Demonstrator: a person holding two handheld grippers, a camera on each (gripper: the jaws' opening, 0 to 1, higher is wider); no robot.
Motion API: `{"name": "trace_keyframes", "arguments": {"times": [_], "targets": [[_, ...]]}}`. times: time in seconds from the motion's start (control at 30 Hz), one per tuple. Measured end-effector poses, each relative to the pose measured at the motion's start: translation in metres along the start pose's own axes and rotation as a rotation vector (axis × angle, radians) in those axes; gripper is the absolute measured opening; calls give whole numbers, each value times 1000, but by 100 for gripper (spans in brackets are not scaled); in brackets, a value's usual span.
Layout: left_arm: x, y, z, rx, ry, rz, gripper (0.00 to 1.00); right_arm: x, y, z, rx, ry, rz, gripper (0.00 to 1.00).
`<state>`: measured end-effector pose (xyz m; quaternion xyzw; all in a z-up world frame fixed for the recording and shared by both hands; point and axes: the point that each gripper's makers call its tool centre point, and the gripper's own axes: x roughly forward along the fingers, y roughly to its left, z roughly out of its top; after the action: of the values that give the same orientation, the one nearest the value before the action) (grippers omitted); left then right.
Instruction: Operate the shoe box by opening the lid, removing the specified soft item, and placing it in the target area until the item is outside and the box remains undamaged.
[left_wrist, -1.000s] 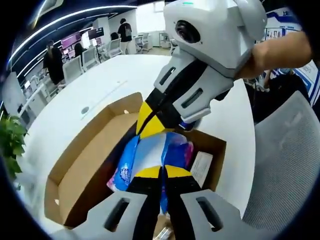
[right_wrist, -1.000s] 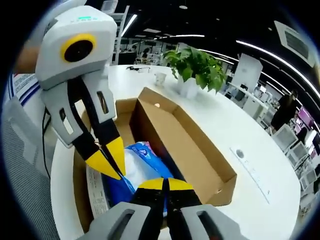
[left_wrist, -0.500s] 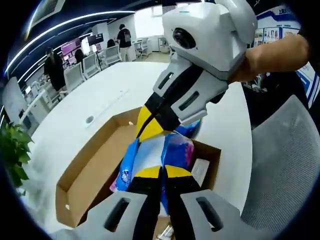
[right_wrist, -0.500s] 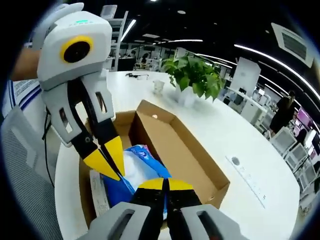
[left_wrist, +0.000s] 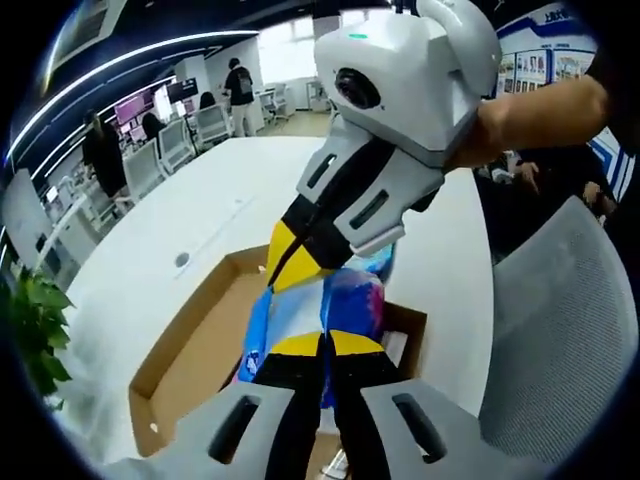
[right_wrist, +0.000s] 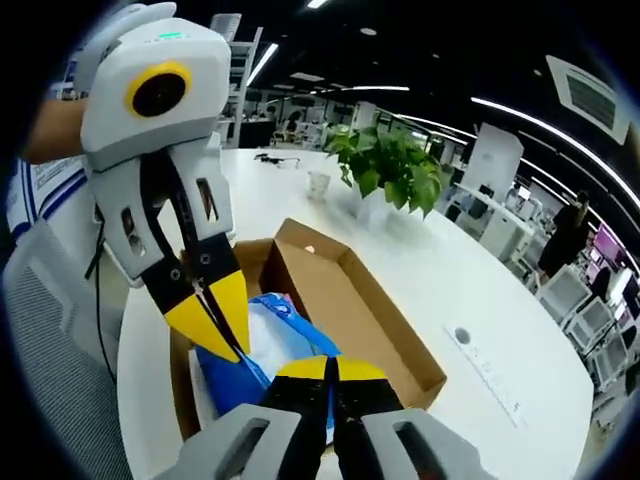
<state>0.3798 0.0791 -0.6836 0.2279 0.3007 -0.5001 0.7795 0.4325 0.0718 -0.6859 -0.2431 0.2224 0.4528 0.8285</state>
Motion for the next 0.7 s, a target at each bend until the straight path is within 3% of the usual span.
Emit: {"name": "trace_keyframes", "arguments": {"times": [0.7], "targets": [[-11, -18, 32, 48, -27, -40, 0, -38, -6, 7, 10, -21, -2, 0]]}}
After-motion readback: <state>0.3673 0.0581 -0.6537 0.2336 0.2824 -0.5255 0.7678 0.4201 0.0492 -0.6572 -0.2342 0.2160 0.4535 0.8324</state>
